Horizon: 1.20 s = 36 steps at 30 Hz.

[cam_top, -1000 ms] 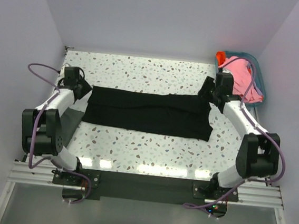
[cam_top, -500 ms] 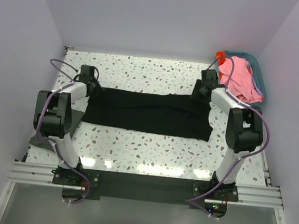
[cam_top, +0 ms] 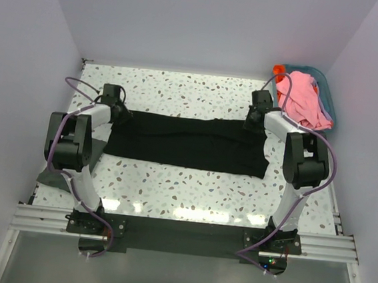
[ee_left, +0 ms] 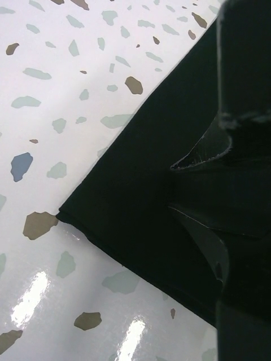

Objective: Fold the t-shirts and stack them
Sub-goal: Fold the tshirt

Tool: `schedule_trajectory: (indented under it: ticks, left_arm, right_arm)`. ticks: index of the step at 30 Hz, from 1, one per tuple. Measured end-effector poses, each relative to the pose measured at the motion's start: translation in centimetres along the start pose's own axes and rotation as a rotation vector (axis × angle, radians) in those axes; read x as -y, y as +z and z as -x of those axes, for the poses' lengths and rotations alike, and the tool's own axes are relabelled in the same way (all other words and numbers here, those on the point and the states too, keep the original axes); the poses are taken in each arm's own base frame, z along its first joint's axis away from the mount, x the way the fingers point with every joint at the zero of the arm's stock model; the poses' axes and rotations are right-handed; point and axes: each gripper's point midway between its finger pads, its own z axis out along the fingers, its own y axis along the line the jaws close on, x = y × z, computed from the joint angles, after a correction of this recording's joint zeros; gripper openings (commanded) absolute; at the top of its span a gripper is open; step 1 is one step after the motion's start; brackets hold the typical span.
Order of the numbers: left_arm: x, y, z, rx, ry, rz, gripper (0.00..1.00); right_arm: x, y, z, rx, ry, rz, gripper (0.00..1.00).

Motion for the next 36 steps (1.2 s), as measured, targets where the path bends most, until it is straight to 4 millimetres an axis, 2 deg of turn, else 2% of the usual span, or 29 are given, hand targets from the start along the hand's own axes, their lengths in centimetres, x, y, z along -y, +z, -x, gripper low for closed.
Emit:
schedule_trajectory:
  ticks: [1,4,8,11,16,18,21,23,26,32,36]
  left_arm:
    - [0.0,0.0,0.0,0.0,-0.003,-0.001,0.31]
    - [0.0,0.0,0.0,0.0,-0.004,-0.001,0.31]
    - [0.0,0.0,0.0,0.0,-0.004,-0.001,0.31]
    - [0.0,0.0,0.0,0.0,-0.004,0.0,0.3]
    - [0.0,0.0,0.0,-0.001,-0.004,-0.001,0.3]
    - [0.1,0.0,0.0,-0.002,-0.004,-0.003,0.3]
    - [0.1,0.0,-0.1,-0.006,-0.004,-0.007,0.3]
    - [0.2,0.0,-0.1,-0.009,-0.005,-0.01,0.29]
    - [0.2,0.0,-0.1,-0.011,-0.006,-0.013,0.29]
    - [0.0,0.0,0.0,-0.014,-0.011,-0.015,0.29]
    - [-0.2,0.0,0.2,-0.014,-0.017,-0.014,0.29]
  right_arm:
    - [0.0,0.0,0.0,0.001,0.0,0.001,0.1]
    - [-0.2,-0.1,0.2,0.002,-0.001,0.01,0.02]
    - [-1.0,-0.9,0.8,0.017,0.0,0.052,0.0]
    - [-1.8,-2.4,1.9,0.051,0.003,0.104,0.0]
    - [-3.1,-6.5,3.7,0.142,0.009,0.21,0.0]
    - [-3.3,-7.8,3.6,0.164,0.01,0.245,0.04]
    - [-3.2,-8.3,3.1,0.162,0.007,0.259,0.05]
    - [-3.0,-8.0,2.5,0.149,0.005,0.254,0.1]
    - [-2.5,-7.2,1.5,0.118,0.002,0.23,0.27]
    - [-1.0,-4.7,-0.2,0.058,-0.008,0.137,0.51]
    - [-0.3,-3.9,-0.9,0.019,-0.015,0.089,0.52]
